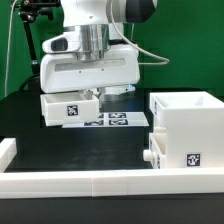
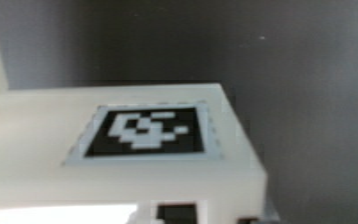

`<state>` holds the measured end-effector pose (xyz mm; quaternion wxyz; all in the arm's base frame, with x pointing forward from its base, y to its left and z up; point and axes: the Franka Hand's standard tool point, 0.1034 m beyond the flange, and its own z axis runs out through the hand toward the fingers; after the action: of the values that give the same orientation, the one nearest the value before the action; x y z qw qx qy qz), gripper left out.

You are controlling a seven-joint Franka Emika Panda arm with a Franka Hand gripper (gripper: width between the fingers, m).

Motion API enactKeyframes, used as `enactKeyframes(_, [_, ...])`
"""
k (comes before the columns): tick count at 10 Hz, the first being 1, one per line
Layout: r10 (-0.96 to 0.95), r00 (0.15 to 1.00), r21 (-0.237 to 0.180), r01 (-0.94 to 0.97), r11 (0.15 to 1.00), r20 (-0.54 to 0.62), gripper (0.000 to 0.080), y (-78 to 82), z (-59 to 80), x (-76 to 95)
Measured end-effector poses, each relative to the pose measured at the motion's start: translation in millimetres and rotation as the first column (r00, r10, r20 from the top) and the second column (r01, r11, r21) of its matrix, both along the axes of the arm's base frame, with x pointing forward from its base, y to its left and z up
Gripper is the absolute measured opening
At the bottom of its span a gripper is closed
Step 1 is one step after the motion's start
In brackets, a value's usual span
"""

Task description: Assemble drawer

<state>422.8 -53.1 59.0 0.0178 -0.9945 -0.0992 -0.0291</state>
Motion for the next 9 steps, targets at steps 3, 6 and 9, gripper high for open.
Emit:
enactKeyframes(3, [0.129,0.992,-0.009,-0.129,0.992,0.002,0.0041,-0.1,-1.2,0.0])
enactKeyframes(6, [0.443,0.897,-0.038,-0.442,0.896,0.006,0.0042,0.6,6.3,21.0])
enactKeyframes(9, [0.624,0.782,-0.051,-0.623,0.780,-0.009,0.0042,0.0,6.9,32.2])
